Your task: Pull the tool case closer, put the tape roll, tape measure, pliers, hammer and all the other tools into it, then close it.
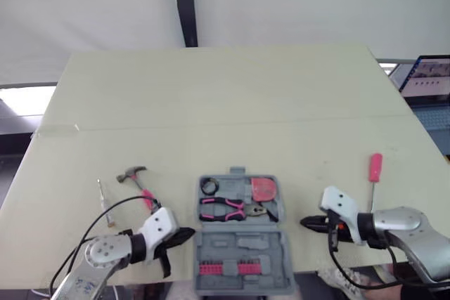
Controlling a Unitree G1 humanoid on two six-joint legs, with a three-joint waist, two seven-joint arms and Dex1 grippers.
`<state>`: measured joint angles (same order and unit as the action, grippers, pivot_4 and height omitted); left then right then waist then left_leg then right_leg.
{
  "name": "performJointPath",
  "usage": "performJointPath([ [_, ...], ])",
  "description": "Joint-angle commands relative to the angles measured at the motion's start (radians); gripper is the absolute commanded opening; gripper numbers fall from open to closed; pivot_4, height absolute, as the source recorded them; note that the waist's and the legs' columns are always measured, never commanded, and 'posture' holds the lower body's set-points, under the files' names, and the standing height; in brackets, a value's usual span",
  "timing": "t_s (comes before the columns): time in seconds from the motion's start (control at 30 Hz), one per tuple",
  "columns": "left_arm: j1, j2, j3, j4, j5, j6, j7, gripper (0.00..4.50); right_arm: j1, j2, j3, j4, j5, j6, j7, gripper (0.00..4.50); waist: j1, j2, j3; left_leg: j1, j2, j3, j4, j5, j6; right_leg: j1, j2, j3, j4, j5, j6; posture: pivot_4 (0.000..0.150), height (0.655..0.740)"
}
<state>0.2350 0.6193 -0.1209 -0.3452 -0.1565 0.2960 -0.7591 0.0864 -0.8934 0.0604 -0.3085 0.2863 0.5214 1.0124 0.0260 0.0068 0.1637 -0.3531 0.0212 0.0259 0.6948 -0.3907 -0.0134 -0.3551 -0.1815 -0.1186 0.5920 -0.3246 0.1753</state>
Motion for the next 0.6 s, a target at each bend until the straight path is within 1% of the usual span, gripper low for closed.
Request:
performJointPath([
  [0.03, -0.030, -0.004, -0.012, -0.053, -0.004, 0.041, 0.009, 0.05, 0.003, 0.005, 0.010, -0.032, 0.002, 0.013, -0.007, 0.03, -0.001, 0.000, 0.000, 0.000, 0.000, 0.000, 0.000, 0.000, 0.000, 0.000, 0.000, 0.000, 0.000, 0.000, 0.000, 0.150, 0.7400],
  [0.27, -0.070, 0.002, -0.019, -0.110, -0.015, 0.131, 0.010, 0.05, -0.020, 0.033, 0.047, -0.074, 0.015, 0.047, -0.017, 0.03, -0.001, 0.000, 0.000, 0.000, 0.000, 0.000, 0.000, 0.000, 0.000, 0.000, 0.000, 0.000, 0.000, 0.000, 0.000, 0.150, 0.7400],
  [0.6, -0.030, 0.025, -0.006, -0.160, -0.014, 0.173, 0.012, 0.05, -0.067, 0.060, 0.101, -0.080, 0.011, 0.080, -0.017, 0.03, -0.002, 0.000, 0.000, 0.000, 0.000, 0.000, 0.000, 0.000, 0.000, 0.000, 0.000, 0.000, 0.000, 0.000, 0.000, 0.150, 0.7400],
])
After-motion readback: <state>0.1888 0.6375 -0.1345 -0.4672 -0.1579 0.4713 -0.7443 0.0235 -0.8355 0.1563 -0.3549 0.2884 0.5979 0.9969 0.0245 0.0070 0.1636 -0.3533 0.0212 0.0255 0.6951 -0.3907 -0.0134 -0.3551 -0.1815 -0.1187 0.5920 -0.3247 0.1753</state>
